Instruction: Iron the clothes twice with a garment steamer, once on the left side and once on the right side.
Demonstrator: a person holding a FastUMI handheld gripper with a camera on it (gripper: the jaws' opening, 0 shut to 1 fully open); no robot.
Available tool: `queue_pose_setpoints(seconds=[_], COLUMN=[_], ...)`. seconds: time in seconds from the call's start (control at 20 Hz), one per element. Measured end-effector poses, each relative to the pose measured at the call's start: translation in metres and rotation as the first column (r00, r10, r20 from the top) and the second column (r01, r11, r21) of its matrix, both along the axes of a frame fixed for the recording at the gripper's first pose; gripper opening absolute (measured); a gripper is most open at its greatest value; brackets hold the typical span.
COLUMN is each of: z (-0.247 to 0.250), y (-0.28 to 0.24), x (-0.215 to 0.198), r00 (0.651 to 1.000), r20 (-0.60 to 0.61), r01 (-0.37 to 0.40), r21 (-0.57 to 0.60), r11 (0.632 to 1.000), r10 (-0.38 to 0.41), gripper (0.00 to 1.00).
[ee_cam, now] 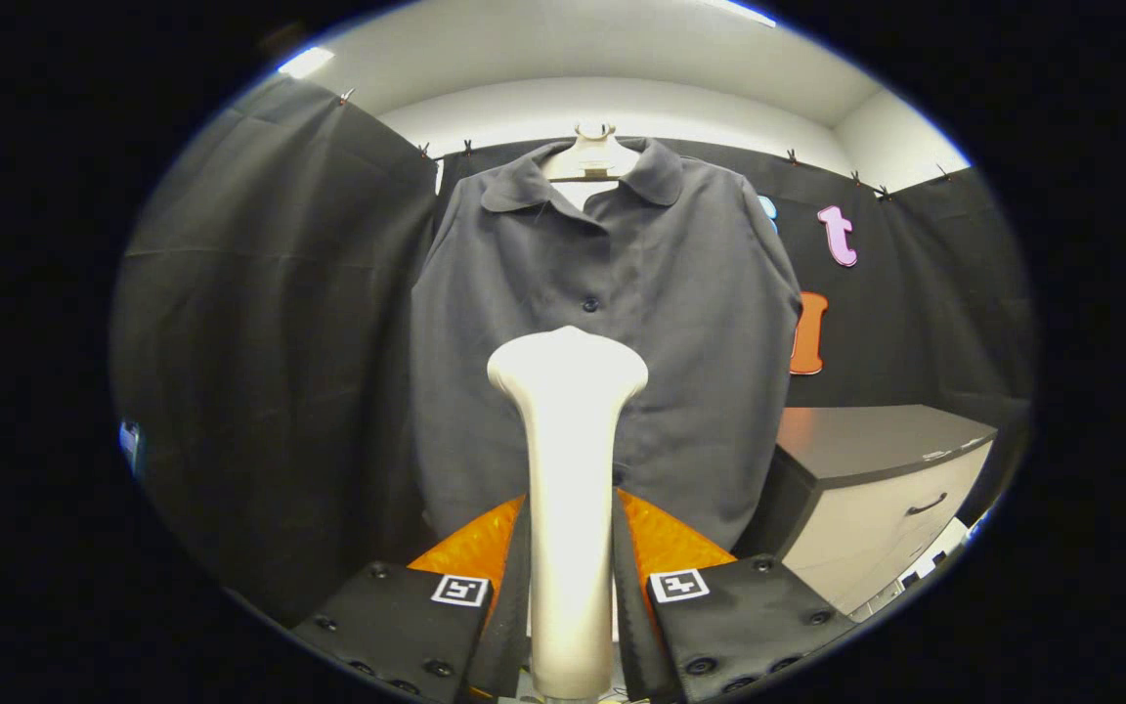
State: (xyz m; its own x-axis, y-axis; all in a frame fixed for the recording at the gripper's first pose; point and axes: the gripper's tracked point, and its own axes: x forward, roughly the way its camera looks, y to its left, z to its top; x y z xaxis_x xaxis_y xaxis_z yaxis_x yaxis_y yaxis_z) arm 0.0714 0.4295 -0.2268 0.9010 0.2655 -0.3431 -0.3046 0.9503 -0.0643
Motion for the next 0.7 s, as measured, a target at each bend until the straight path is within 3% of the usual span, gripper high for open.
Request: queue_pose_setpoints(seconds=[0.35, 0.7], z=[0.026, 0.069], y=[-0.033, -0.06], x=[-0.01, -0.032], r00=[0.998, 0.989], r20=[0.041, 0.145], r01=[0.046, 0.03], r21=[0.052, 0.036], r11=[0.998, 0.999], r10=[-0.048, -0.035], gripper=[0.43, 0.43])
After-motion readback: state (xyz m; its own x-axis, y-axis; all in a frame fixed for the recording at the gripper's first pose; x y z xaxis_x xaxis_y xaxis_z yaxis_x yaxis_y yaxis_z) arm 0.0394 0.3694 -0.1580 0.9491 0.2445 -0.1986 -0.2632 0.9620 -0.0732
